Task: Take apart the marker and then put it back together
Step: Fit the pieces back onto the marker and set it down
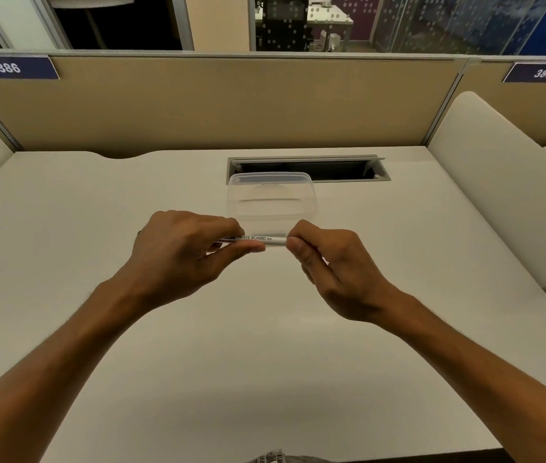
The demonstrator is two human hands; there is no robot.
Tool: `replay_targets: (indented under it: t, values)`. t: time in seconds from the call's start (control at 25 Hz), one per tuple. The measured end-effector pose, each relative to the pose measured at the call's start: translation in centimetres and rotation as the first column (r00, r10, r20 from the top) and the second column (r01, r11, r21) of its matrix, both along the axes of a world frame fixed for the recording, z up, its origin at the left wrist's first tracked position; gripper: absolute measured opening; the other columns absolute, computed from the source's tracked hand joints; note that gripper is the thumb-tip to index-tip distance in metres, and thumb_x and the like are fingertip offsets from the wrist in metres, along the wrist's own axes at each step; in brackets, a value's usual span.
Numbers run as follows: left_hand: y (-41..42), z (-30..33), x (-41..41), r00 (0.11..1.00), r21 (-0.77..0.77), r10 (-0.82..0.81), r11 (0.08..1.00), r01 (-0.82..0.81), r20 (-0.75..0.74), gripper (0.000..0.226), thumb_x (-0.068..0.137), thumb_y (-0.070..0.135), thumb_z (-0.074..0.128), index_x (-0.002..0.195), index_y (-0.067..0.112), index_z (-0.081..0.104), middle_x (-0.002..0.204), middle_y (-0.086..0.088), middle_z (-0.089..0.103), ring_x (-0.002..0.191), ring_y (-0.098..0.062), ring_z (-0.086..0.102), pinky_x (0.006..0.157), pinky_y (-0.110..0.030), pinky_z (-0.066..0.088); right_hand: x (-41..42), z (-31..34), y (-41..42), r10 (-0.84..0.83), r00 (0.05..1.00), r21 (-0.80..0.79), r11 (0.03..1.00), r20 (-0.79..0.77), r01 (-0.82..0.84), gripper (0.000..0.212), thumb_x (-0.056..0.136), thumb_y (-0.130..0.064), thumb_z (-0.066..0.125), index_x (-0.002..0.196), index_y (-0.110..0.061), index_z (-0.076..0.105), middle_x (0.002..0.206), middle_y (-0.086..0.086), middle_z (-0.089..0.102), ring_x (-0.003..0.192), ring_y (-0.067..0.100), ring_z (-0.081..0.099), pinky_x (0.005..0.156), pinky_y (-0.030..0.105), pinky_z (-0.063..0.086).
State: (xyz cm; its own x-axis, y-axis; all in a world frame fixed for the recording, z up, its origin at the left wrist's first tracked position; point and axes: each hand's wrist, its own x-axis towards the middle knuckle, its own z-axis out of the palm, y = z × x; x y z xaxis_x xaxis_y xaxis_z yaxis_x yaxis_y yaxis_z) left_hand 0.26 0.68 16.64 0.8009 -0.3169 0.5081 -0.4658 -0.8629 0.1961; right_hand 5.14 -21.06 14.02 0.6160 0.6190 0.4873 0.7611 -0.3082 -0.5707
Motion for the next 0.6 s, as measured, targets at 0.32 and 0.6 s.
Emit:
replay_targets:
  t: [0.32, 0.6]
  values:
    - [0.0, -0.3, -0.1, 0.999, 0.138, -0.003, 0.990, -0.005, 0.052, 0.045, 0.090, 0.052, 0.049, 0.074, 0.015, 0.069, 0.056, 0.000, 0.067, 0.040, -0.023, 0.056, 0.039, -0.023, 0.038, -0.3, 0.5, 0.2, 0.114, 0.740, 0.168, 0.986, -0.663, -0.001, 0.035, 0.103, -0.025, 0.040, 0.070, -0.014, 0.048, 0.054, -0.010, 0.041, 0.047, 0.012, 0.042, 0.050, 0.025, 0.043]
    - [-0.2, 0.2, -0.3, 0.998, -0.084, -0.032, 0.996, 0.027, -0.057, 0.045, 0.086, 0.054, 0.050, 0.076, 0.017, 0.072, 0.051, 0.012, 0.049, 0.039, -0.001, 0.037, 0.044, -0.019, 0.031, 0.4, 0.4, -0.9, -0.034, 0.903, -0.097, 0.992, 0.429, 0.083, 0.026, 0.097, -0.025, 0.047, 0.087, -0.007, 0.061, 0.073, 0.003, 0.062, 0.047, 0.014, 0.045, 0.041, 0.023, 0.036]
